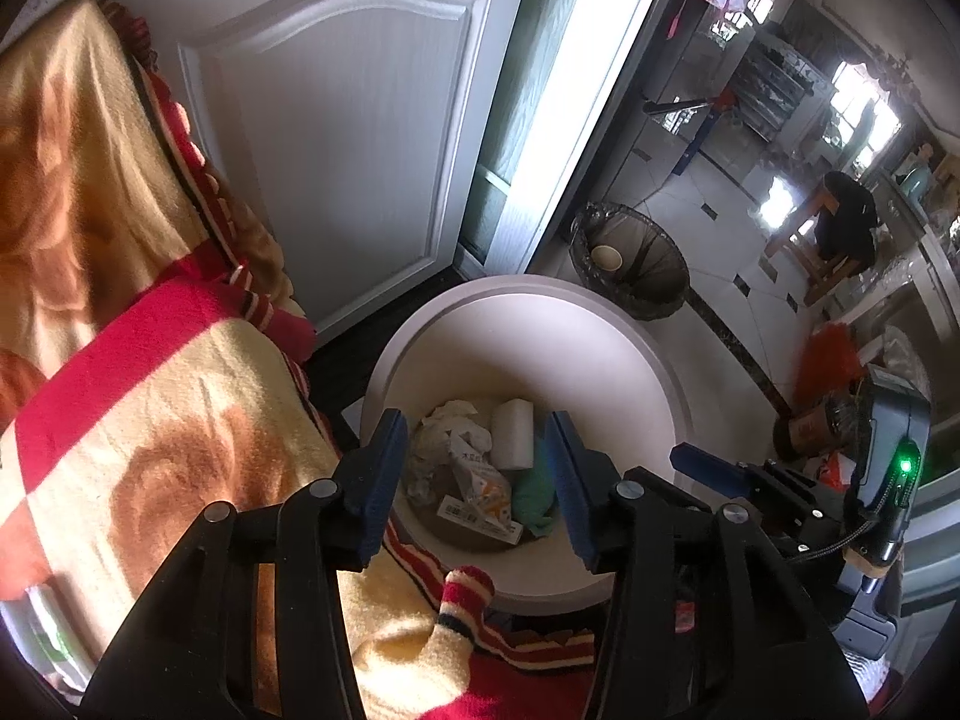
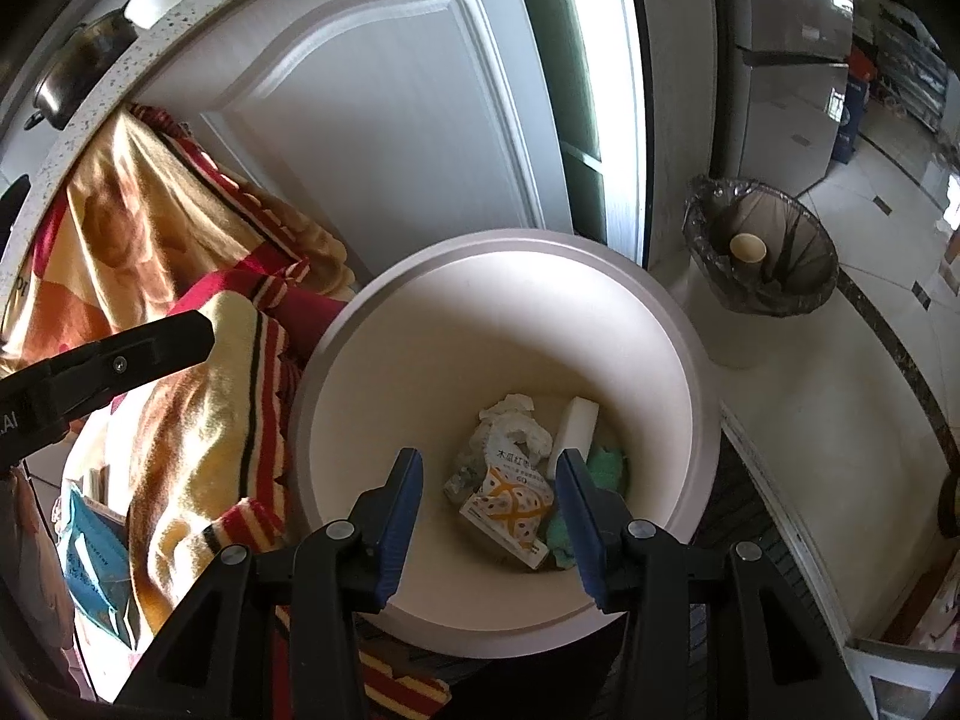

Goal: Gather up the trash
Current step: 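Move both open tools back over the trash on the chair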

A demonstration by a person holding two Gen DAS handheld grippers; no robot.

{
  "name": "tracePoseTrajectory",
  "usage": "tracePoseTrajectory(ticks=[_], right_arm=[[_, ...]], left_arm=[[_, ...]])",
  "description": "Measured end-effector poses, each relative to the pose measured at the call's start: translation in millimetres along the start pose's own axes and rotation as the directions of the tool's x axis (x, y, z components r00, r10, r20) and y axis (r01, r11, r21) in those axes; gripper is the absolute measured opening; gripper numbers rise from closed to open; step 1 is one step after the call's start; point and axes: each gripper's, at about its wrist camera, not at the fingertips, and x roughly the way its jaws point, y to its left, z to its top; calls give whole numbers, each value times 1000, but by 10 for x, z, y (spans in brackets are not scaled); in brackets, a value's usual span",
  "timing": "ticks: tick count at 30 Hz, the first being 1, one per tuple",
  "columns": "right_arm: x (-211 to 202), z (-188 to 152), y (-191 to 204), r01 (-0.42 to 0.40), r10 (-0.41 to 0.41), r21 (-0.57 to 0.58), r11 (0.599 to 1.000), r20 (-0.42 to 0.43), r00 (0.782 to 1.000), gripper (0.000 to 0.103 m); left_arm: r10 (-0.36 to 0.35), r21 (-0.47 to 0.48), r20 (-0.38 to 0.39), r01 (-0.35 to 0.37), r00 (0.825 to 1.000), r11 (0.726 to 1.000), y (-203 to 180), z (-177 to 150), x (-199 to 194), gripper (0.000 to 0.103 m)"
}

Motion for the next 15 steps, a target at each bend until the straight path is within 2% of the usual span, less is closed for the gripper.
tracePoseTrajectory(ticks=[12, 15], right_arm=[[-388, 15, 343, -22, 26, -60, 998, 64, 998, 45], [-513, 4, 491, -33, 41, -89, 995, 85, 996, 51]], left_arm=[[41, 25, 88, -43, 995, 999, 43, -112, -548, 46], [51, 24, 108, -54, 993, 998, 105, -188, -715, 46]])
